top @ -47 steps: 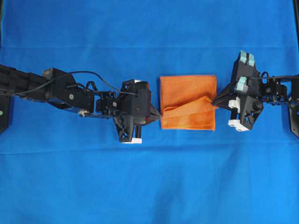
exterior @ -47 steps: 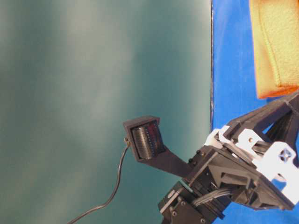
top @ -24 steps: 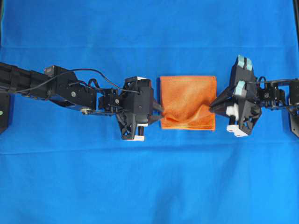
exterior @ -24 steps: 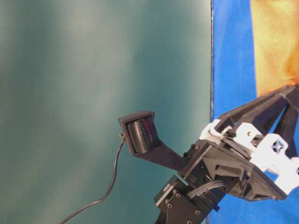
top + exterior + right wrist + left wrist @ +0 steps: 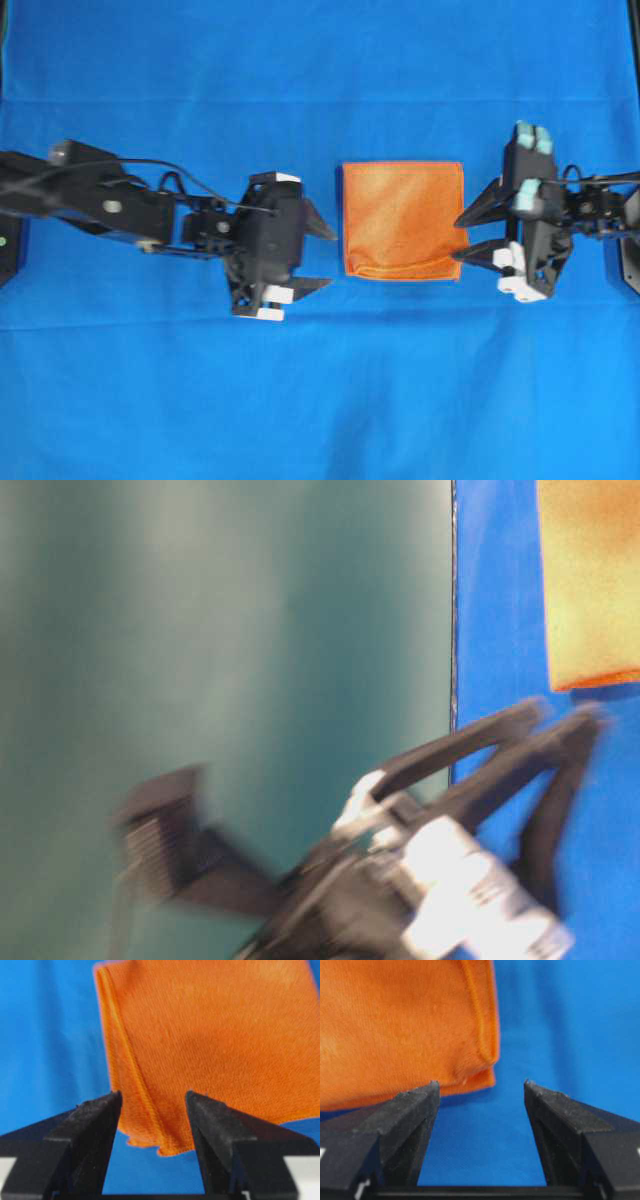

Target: Fold a vertical towel.

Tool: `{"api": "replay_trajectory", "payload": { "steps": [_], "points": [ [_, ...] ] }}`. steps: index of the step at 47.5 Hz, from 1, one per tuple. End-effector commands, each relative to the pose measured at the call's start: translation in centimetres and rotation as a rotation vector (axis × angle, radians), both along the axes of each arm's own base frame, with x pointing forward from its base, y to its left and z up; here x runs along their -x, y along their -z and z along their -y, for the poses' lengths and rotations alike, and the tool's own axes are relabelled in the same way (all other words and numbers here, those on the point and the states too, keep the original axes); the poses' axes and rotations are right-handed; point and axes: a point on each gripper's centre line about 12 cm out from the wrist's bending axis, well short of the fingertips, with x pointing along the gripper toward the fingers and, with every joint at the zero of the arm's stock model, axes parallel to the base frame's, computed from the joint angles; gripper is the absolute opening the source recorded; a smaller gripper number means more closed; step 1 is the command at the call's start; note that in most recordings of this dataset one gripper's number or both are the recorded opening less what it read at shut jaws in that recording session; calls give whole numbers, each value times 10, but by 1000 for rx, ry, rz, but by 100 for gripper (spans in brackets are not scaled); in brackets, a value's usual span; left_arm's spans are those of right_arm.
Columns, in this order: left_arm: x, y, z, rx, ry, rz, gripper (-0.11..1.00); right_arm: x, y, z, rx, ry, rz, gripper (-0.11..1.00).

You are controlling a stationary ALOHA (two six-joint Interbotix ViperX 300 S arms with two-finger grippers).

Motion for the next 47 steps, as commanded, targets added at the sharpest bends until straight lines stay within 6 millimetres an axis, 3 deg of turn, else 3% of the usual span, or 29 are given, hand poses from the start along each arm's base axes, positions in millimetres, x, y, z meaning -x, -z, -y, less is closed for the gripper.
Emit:
{"api": "replay_trajectory", "payload": {
  "steps": [1,14,23,32,39,47],
  "points": [
    [12,-44,5,8,16,99,65,1,-27,-1,8,-11,78,58],
    [56,-102,1,16,18,254,65,30,-96,1,76,-40,349,58],
    [87,-123,-2,22,16,331,64,54,-129,5,143,-41,454,58],
    [128,-133,-10,36,-7,422,64,74,-135,12,199,-17,493,58],
    [162,-134,-15,45,-19,483,64,90,-123,15,212,-1,526,58],
    [198,-123,-20,51,-35,541,64,99,-107,16,215,9,578,58]
  ]
}}
